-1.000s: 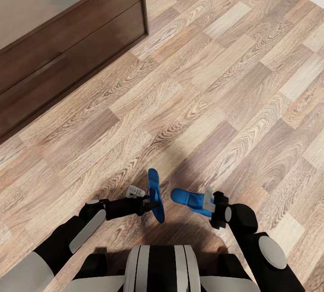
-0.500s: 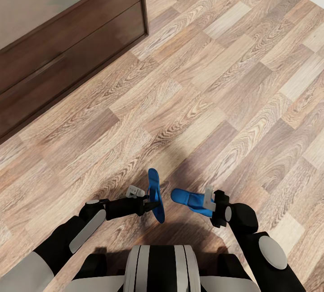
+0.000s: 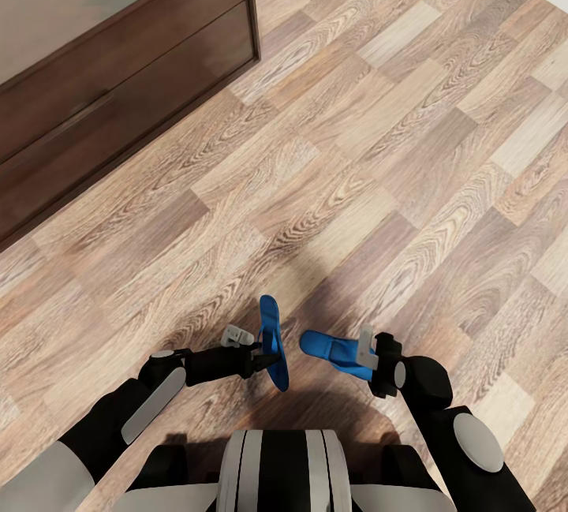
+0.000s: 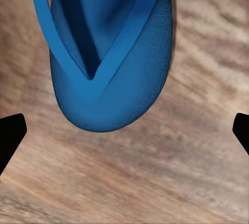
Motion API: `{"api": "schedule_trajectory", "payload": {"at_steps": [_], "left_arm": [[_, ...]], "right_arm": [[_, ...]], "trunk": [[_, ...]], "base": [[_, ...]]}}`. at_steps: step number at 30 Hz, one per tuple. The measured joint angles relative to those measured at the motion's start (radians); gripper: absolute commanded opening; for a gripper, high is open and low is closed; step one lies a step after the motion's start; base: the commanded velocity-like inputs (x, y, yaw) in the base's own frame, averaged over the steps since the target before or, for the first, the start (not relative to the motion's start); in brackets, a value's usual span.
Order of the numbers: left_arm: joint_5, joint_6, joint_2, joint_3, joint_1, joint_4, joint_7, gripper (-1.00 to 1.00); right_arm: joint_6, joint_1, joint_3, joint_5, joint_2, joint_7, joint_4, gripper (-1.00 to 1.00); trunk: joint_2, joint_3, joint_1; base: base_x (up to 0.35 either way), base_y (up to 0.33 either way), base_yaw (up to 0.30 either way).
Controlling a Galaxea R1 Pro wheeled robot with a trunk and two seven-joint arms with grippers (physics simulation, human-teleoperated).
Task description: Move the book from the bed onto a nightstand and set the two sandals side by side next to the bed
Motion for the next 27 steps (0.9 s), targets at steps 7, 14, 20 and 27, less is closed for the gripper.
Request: {"api": "schedule_trajectory", "payload": {"at_steps": [7, 14, 20, 27], "left_arm": [[0.000, 0.000, 0.000, 0.000, 0.000, 0.000, 0.000, -1.00], [0.000, 0.000, 0.000, 0.000, 0.000, 0.000, 0.000, -1.00], [0.000, 0.000, 0.000, 0.000, 0.000, 0.001, 0.001, -1.00], [0.000, 0.000, 0.000, 0.000, 0.000, 0.002, 0.001, -1.00]], "right_arm": [[0.000, -0.046, 0.000, 0.001, 0.006, 0.001, 0.000, 1.00], [0.001, -0.076, 0.001, 0.003, 0.010, 0.002, 0.000, 1.00], [0.001, -0.077, 0.002, 0.005, 0.011, 0.003, 0.001, 1.00], [0.001, -0.077, 0.003, 0.005, 0.011, 0.003, 0.002, 1.00]], "trunk": [[0.000, 0.000, 0.000], [-0.002, 0.000, 0.003], [-0.002, 0.000, 0.003], [-0.002, 0.000, 0.003]], "base": [[0.000, 0.000, 0.000], [0.000, 0.000, 0.000], [0.000, 0.000, 0.000], [0.000, 0.000, 0.000]]}}
